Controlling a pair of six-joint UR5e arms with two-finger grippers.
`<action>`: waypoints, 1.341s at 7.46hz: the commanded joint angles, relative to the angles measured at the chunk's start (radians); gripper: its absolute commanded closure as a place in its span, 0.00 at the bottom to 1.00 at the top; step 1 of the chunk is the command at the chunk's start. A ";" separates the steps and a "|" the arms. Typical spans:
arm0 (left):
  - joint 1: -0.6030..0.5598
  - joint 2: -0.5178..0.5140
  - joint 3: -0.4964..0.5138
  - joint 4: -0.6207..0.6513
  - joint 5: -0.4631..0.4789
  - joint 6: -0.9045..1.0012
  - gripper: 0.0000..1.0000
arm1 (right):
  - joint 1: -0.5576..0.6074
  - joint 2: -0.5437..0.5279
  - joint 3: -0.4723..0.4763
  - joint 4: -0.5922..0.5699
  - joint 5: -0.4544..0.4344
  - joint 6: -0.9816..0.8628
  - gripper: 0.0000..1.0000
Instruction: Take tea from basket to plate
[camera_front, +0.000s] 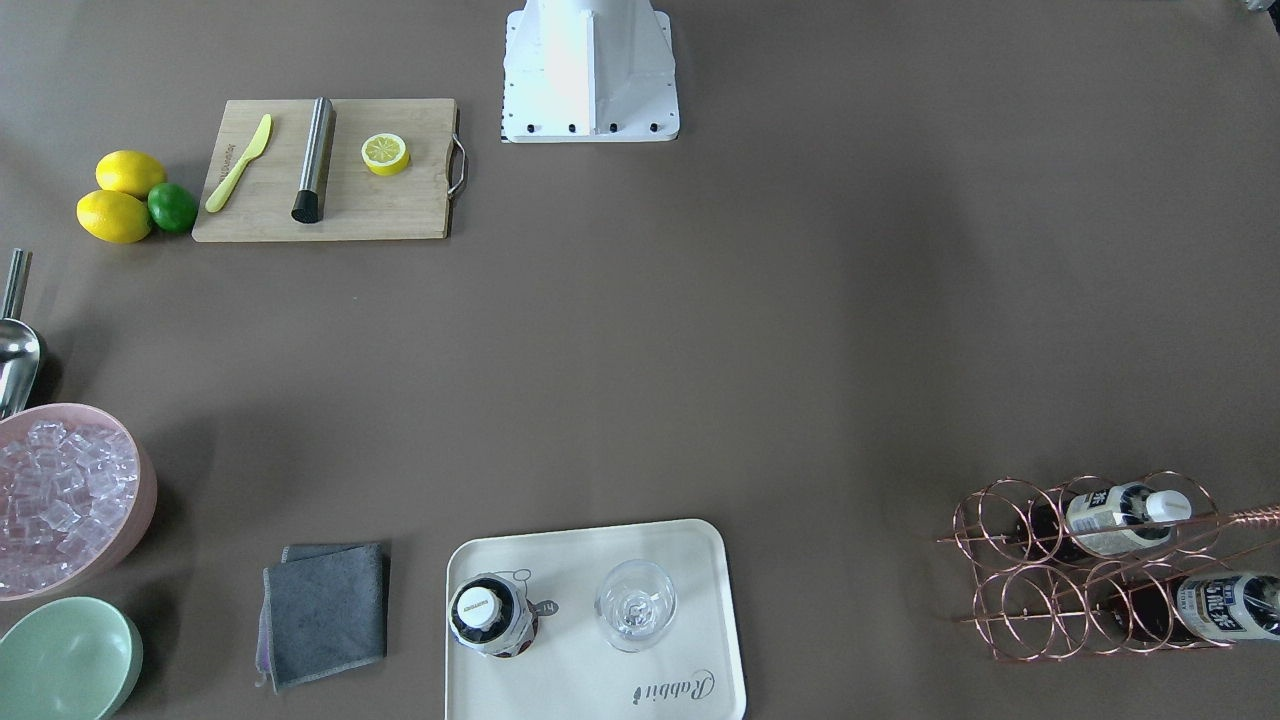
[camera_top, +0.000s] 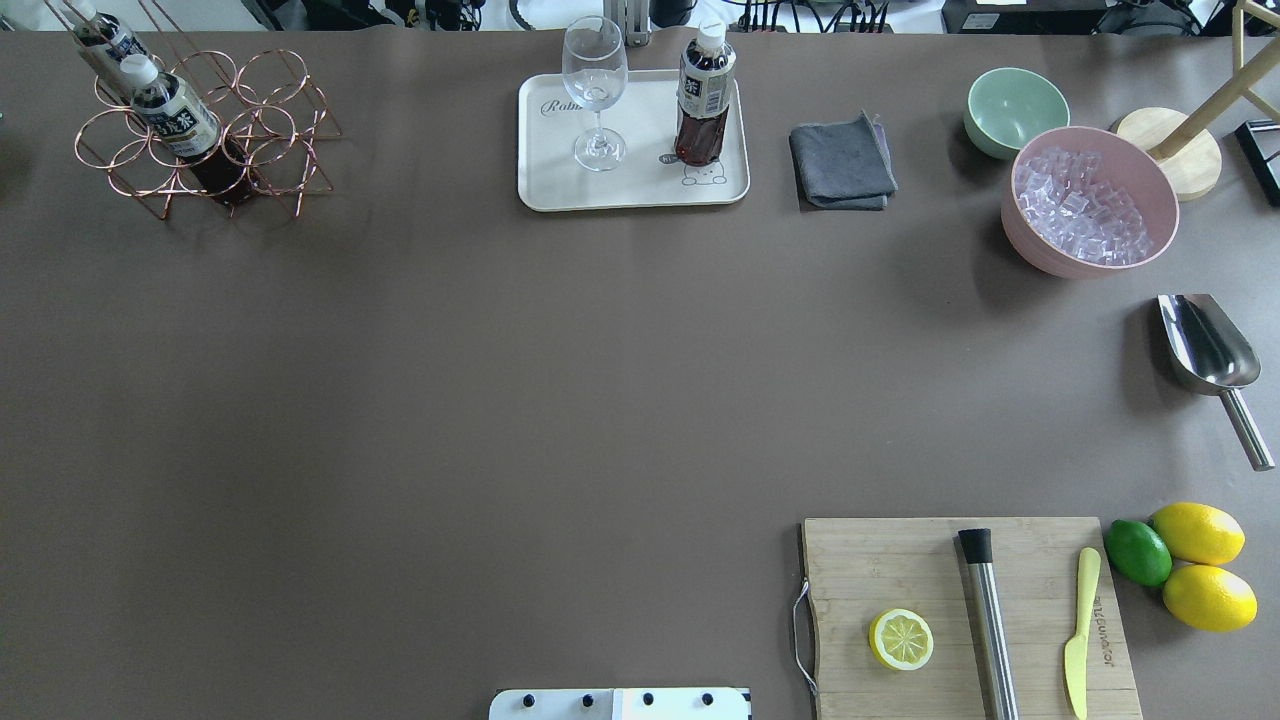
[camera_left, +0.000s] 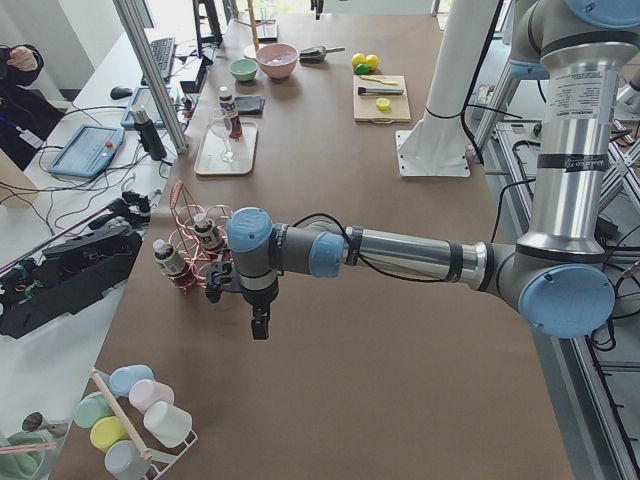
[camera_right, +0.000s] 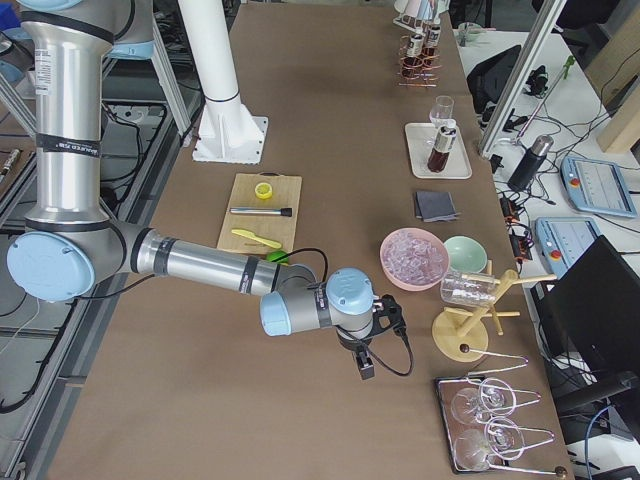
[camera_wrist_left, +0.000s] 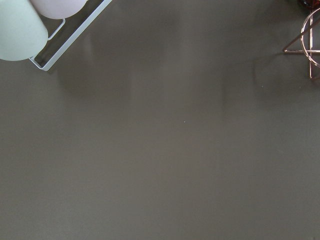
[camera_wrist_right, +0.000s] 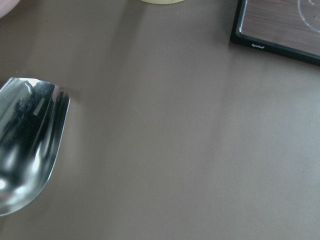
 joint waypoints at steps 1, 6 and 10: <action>-0.025 0.062 0.000 -0.005 0.000 0.030 0.02 | -0.065 -0.103 -0.066 0.259 -0.012 0.036 0.00; -0.036 0.064 0.008 -0.003 0.008 0.084 0.02 | -0.090 -0.095 -0.097 0.257 0.003 0.070 0.00; -0.036 0.058 0.002 -0.002 0.005 0.082 0.02 | 0.002 0.056 -0.049 -0.084 0.091 0.035 0.00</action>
